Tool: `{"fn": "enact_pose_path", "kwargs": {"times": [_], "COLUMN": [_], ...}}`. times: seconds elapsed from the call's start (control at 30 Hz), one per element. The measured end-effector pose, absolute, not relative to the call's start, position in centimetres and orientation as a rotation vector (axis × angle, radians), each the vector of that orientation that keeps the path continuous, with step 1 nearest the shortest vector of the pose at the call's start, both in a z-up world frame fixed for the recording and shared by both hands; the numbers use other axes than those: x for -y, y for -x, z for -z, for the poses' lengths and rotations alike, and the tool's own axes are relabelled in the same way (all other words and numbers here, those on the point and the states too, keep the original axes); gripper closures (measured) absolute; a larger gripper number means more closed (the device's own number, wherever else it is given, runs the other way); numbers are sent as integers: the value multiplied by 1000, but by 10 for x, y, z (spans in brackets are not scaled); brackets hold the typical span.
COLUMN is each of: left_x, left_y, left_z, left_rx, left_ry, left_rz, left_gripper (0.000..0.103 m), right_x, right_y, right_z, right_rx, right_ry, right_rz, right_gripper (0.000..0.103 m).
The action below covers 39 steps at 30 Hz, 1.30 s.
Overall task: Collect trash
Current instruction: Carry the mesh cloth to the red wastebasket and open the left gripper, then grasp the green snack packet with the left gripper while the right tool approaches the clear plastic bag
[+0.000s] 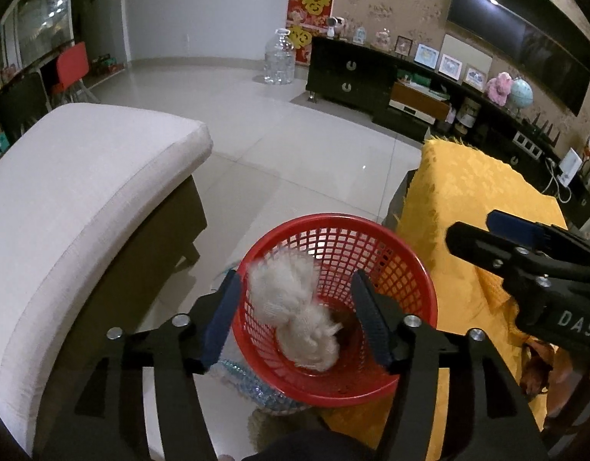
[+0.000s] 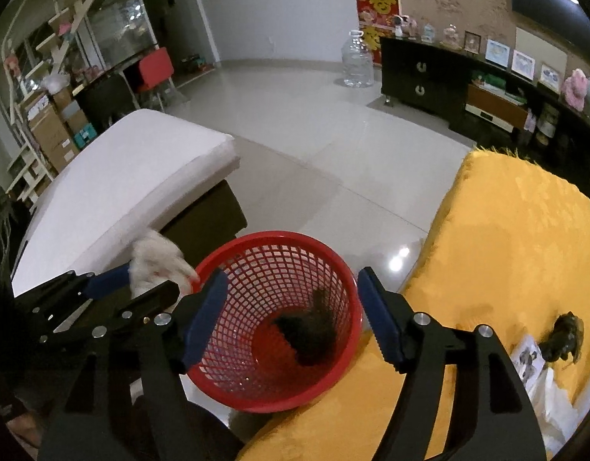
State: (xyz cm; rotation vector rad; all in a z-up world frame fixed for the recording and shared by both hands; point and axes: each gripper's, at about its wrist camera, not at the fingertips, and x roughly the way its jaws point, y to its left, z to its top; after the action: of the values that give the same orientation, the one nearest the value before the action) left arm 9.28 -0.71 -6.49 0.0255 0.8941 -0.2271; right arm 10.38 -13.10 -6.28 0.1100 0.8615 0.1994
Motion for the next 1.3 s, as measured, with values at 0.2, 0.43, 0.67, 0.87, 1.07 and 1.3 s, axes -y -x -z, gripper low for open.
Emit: {"fn": "enact_pose_path", "kwargs": {"times": [0.2,0.43,0.67,0.87,1.07,1.3], "left_x": [10,25,75,127,186,228], "left_y": [-88,-74,-51,-27,5,35], "left_z": [59,46,42,53,69,94], "left_rx": [-873,-843,-836,-857,-872,-939], "left_ry": [-29,-48,-117,-196,-296,-391], "left_rz": [241,283,397,500,622,741], "left_gripper": [32,28,26,25,25,25], "right_x": [147,187,248,300,344,378], "right_y": [-91,-51,8,62,107,139], "right_z": [54,34,25,33,51,63], "right_rx": [-829,-762,-721,-715,-727,-714], "right_ry": [-123,-128,-106,-148,-211,-276], "right_rz": [-164,-69,100,251,362,440], "right_gripper": [35,31,28,27,27,27]}}
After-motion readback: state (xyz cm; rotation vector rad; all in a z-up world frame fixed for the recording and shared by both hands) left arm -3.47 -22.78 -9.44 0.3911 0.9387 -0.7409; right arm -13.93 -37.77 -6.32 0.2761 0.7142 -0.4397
